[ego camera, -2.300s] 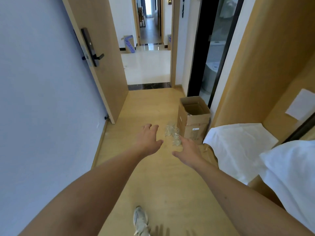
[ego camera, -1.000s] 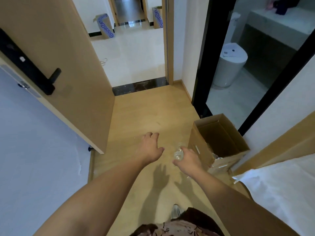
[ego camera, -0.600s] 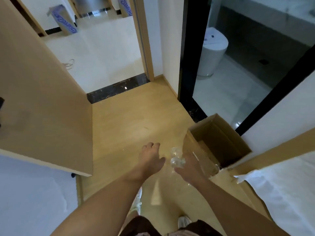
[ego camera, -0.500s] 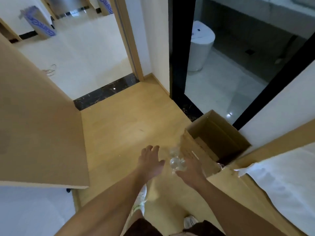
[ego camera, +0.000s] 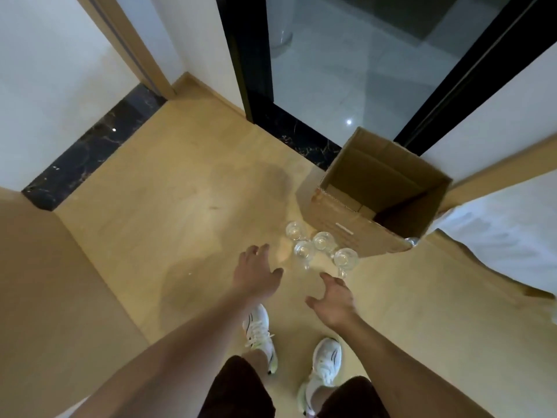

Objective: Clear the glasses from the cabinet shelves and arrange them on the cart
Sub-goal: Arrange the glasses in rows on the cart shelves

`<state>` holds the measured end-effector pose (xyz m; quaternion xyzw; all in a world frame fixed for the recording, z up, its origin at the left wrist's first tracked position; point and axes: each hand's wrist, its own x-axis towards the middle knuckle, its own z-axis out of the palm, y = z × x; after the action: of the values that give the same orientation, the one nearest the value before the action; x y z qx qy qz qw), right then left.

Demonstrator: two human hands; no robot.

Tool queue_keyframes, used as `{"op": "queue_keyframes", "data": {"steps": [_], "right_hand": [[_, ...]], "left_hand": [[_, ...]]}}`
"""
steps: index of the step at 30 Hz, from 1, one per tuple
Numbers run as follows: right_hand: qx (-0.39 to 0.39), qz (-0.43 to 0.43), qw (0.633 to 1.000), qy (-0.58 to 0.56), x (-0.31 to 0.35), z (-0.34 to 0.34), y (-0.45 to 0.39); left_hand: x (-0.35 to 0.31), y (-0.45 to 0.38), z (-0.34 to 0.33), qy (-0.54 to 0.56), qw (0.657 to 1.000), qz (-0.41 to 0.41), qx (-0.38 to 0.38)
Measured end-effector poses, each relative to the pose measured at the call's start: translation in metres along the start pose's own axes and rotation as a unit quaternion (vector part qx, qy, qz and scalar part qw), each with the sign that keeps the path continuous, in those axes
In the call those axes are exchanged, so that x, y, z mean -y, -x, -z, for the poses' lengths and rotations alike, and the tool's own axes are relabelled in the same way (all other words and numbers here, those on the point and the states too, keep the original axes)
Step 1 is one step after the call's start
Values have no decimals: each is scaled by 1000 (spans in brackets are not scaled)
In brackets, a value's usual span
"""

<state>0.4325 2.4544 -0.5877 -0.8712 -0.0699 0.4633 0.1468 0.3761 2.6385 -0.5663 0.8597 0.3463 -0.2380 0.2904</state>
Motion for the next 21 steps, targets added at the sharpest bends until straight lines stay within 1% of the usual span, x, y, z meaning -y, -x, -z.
{"op": "queue_keyframes", "data": {"steps": [3, 8, 11, 16, 21], "right_hand": [[-2, -6, 1000, -8, -11, -20, -40], [-11, -8, 999, -37, -42, -59, -124], [-17, -19, 998, -52, -65, -87, -178], [-31, -20, 997, -63, -93, -126, -262], [-47, -30, 995, -78, -117, -165, -341]], "left_hand": [[11, -30, -35, 7, 1000, -4, -3], [30, -85, -112, -1, 1000, -25, -12], [39, -127, -164, -6, 999, -45, -10], [55, -198, -230, -10, 997, -67, -20], [75, -274, -277, -21, 996, -74, -48]]}}
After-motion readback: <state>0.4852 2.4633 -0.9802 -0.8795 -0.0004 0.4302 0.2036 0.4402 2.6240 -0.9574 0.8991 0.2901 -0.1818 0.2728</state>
